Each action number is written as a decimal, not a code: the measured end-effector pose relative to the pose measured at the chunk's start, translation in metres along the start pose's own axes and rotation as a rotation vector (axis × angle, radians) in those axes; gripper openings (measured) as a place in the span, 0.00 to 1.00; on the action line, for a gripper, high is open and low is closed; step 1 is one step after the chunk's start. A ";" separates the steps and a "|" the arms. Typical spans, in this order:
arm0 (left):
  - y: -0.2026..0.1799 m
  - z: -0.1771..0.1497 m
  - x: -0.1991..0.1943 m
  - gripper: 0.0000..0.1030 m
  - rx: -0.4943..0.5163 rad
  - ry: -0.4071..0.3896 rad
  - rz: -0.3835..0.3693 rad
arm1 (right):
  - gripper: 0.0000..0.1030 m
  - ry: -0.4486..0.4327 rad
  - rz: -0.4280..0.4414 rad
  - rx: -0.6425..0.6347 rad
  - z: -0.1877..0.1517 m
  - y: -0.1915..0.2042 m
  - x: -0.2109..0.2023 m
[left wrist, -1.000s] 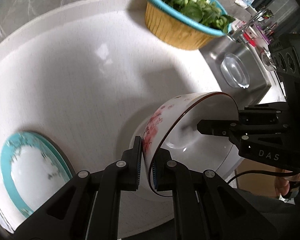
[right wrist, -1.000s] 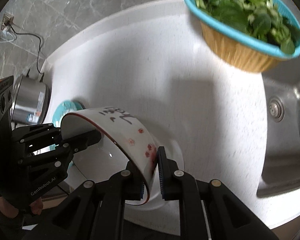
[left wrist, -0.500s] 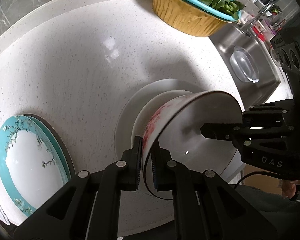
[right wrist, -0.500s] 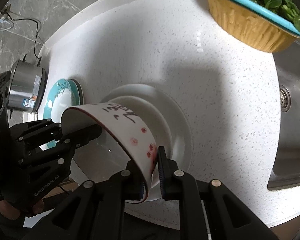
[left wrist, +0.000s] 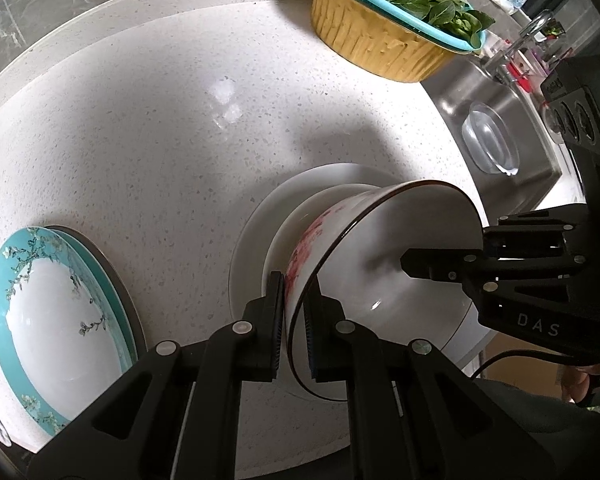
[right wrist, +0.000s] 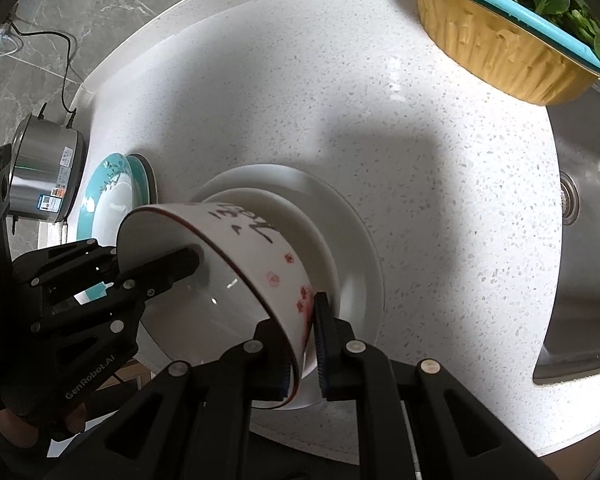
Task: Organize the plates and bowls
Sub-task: 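Lift and carry the red-flowered bowl with both grippers into the nested bowls, then open both grippers to release the red-flowered bowl, then lift both grippers away from the bowl stack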
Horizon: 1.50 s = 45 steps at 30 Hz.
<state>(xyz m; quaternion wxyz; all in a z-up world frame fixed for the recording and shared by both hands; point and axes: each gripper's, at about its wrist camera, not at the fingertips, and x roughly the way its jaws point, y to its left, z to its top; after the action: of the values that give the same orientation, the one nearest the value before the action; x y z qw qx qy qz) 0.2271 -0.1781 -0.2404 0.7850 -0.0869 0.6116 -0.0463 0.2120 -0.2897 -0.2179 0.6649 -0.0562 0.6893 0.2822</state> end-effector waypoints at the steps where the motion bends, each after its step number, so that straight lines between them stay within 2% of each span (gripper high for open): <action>1: 0.000 0.000 0.000 0.08 0.001 -0.003 0.000 | 0.12 -0.002 -0.004 -0.002 0.000 0.001 0.000; 12: 0.000 0.002 0.002 0.09 0.003 -0.002 -0.001 | 0.17 -0.004 0.007 0.017 0.001 -0.002 -0.005; 16: 0.000 0.003 0.004 0.11 0.003 -0.008 -0.011 | 0.24 -0.004 0.003 0.008 0.001 0.001 -0.007; 19: -0.003 0.004 0.005 0.22 0.008 -0.014 -0.029 | 0.30 -0.013 -0.012 -0.008 0.001 0.007 -0.009; 21: -0.005 0.005 0.005 0.34 0.010 -0.020 -0.040 | 0.35 -0.029 -0.007 -0.013 0.001 0.010 -0.014; 22: -0.006 0.005 0.006 0.35 0.008 -0.023 -0.040 | 0.37 -0.037 -0.005 -0.013 0.002 0.010 -0.015; 26: -0.005 0.008 0.004 0.44 0.002 -0.043 -0.048 | 0.38 -0.053 -0.020 -0.015 0.005 0.006 -0.018; 31: -0.006 0.010 0.003 0.46 0.001 -0.050 -0.057 | 0.38 -0.038 -0.027 -0.016 0.004 0.000 -0.012; 36: -0.007 0.010 -0.007 0.64 0.003 -0.093 -0.066 | 0.36 -0.036 -0.070 -0.047 0.003 0.001 -0.007; 38: -0.005 0.012 -0.013 0.65 0.001 -0.115 -0.070 | 0.31 -0.033 -0.079 -0.050 0.002 0.001 -0.006; 45: 0.009 0.013 -0.019 0.67 -0.043 -0.122 -0.086 | 0.31 -0.048 -0.059 -0.033 0.000 -0.001 -0.009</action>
<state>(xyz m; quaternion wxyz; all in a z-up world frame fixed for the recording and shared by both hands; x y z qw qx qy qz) 0.2345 -0.1648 -0.2212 0.8160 -0.1325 0.5593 -0.0613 0.2138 -0.2935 -0.2094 0.6882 -0.0807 0.6664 0.2753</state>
